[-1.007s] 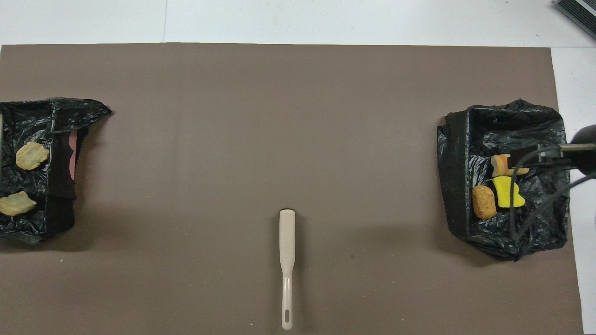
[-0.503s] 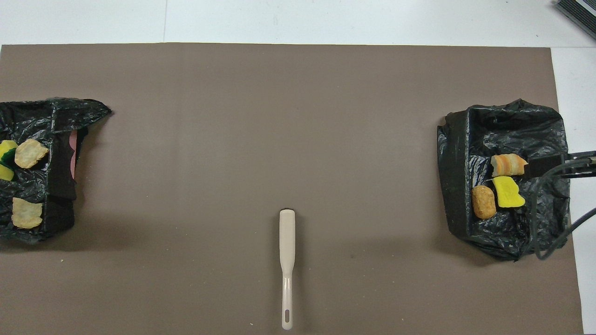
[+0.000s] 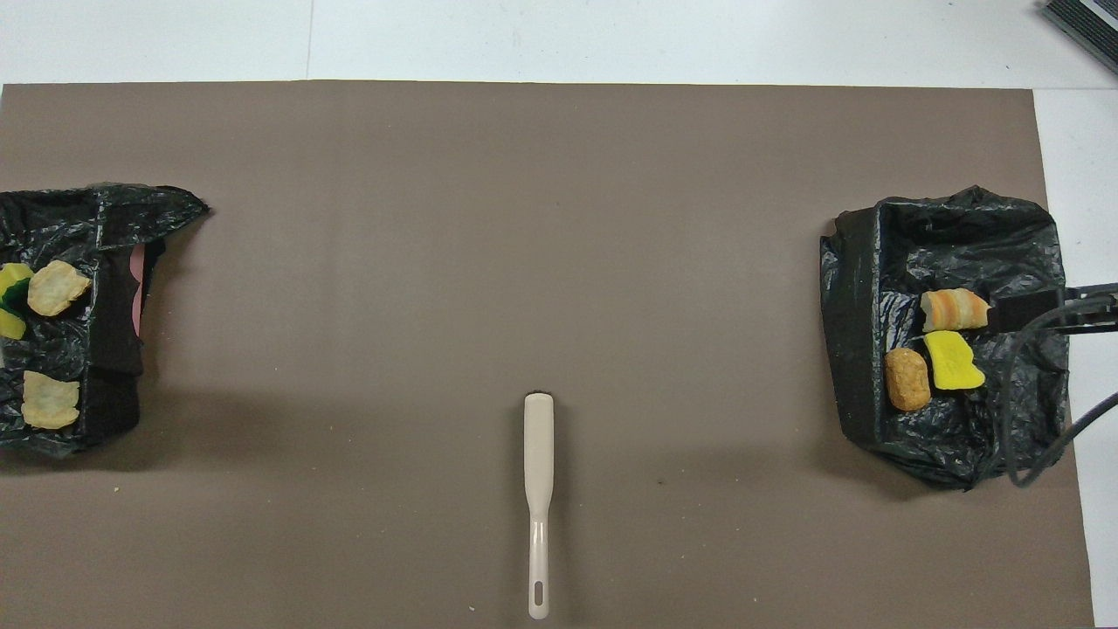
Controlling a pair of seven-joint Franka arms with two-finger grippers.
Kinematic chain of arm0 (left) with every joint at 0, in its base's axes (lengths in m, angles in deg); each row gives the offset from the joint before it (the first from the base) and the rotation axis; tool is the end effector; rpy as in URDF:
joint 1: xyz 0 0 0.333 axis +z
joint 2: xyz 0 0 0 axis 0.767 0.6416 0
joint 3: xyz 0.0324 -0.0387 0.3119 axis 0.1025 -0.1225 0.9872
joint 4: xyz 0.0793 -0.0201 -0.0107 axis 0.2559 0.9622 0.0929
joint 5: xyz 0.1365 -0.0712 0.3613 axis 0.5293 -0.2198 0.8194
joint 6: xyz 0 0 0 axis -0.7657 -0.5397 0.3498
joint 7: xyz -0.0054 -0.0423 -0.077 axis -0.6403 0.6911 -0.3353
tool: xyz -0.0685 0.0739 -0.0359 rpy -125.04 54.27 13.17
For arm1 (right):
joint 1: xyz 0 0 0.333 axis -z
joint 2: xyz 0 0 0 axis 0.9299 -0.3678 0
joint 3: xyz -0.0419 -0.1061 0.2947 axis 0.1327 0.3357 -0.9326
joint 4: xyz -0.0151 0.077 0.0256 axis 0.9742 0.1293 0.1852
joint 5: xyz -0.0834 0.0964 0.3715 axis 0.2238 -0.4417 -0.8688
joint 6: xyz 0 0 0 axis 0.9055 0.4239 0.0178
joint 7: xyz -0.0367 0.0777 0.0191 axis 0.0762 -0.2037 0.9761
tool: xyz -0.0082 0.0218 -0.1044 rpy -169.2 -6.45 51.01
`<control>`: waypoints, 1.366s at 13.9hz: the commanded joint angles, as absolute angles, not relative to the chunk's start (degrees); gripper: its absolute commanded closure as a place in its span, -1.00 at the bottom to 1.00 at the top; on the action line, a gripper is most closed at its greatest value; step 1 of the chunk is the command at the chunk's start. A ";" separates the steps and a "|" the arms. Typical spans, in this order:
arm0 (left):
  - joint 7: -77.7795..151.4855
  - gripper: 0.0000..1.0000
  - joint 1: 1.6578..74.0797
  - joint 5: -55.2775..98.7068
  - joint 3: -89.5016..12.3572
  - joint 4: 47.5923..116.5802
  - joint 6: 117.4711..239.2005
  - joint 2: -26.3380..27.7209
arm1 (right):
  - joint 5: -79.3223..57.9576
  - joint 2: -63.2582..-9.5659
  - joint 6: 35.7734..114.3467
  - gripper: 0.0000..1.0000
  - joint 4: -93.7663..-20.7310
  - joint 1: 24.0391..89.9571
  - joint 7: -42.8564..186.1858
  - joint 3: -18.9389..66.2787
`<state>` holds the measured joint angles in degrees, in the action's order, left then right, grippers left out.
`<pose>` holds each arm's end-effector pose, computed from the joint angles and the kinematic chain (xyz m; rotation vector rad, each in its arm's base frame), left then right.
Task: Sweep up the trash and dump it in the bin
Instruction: 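Lift the empty dustpan out of the bag with the left gripper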
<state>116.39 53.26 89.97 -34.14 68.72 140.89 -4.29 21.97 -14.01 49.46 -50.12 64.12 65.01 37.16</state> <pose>0.5878 0.1070 0.5670 -2.0537 1.3843 0.5394 0.5175 -0.0255 0.6411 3.1174 -0.0137 0.0640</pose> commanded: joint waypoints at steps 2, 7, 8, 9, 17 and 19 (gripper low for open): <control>105.07 1.00 51.58 78.45 -33.87 69.83 138.04 -5.85 | 22.54 -14.13 48.08 -1.00 -49.47 65.26 66.66 35.79; 87.04 1.00 50.88 60.68 -35.28 70.53 136.28 -6.20 | 22.46 -14.13 47.99 -1.00 -49.39 65.08 66.65 35.88; 83.18 1.00 50.70 56.82 -35.37 70.62 136.28 -6.20 | 22.46 -14.13 47.90 -1.00 -49.39 65.17 66.65 35.88; 78.71 1.00 49.66 53.48 -35.37 70.71 136.11 -6.29 | 22.37 -14.13 47.81 -1.00 -49.47 65.08 66.57 35.88; 38.36 1.00 30.51 44.31 -35.37 70.80 141.19 -5.06 | 22.37 -14.13 47.73 -1.00 -49.47 65.00 66.65 36.14; 35.43 1.00 27.07 41.85 -35.37 71.15 142.25 -4.36 | 23.07 -14.65 47.99 -1.00 -48.95 64.73 66.83 36.14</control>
<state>38.09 29.81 44.10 -36.60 69.51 139.93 -4.05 21.97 -14.01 49.20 -50.12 64.33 65.01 36.46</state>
